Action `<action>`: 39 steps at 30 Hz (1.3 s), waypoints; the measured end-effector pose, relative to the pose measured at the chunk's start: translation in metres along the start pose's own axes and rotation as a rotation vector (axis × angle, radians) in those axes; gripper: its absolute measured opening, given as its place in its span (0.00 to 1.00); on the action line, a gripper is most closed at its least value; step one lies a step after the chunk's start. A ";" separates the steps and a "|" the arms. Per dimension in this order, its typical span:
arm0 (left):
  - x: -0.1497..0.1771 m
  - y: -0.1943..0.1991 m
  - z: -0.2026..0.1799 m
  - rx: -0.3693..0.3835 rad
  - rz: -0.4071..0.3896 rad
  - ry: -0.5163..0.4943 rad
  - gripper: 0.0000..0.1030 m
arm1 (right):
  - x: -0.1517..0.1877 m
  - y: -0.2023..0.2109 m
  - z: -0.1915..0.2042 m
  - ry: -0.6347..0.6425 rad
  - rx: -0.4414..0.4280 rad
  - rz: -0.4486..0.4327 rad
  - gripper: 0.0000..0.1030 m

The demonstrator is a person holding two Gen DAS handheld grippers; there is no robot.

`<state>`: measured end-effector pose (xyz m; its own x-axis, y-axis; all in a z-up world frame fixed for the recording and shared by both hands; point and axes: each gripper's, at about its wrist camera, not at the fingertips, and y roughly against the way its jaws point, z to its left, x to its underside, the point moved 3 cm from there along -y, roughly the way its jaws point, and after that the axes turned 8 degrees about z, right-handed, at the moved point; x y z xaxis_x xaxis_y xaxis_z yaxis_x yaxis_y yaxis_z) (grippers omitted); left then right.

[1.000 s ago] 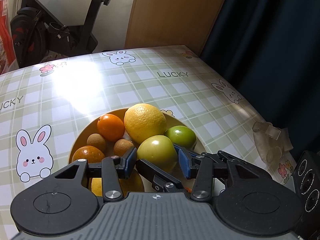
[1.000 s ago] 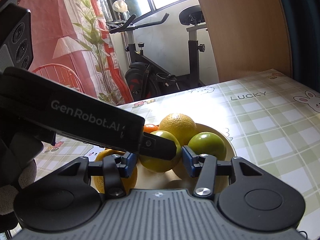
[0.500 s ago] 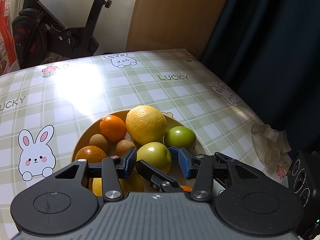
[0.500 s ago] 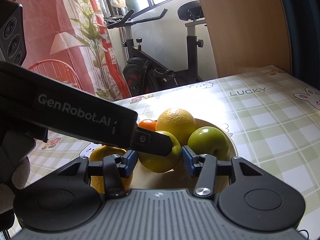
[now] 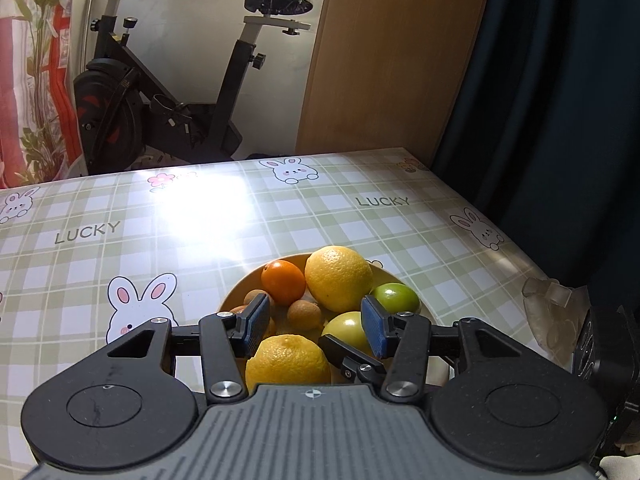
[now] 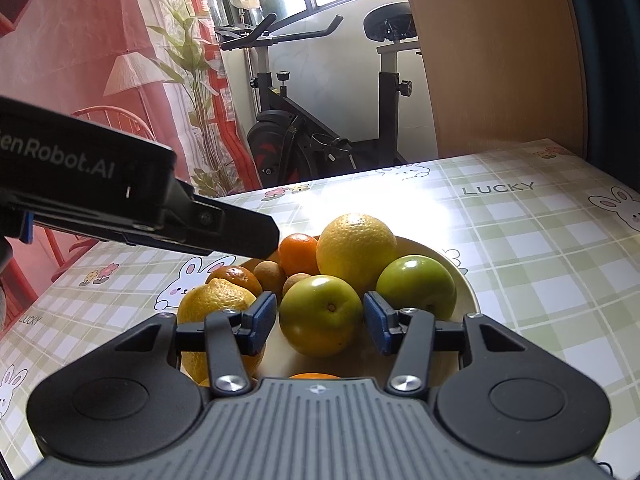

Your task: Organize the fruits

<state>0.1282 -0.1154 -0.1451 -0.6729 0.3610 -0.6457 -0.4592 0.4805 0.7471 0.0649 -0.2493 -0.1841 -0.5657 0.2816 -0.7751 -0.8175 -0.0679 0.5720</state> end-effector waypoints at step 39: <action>0.041 0.179 -0.004 -0.324 -0.299 0.067 0.92 | -0.031 0.139 0.046 0.019 0.094 0.038 1.00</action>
<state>0.0160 -0.0181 -0.0370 -0.5142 0.1866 -0.8371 -0.7902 0.2764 0.5470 -0.0264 -0.2231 -0.0678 -0.5987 0.2624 -0.7568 -0.7822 0.0122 0.6230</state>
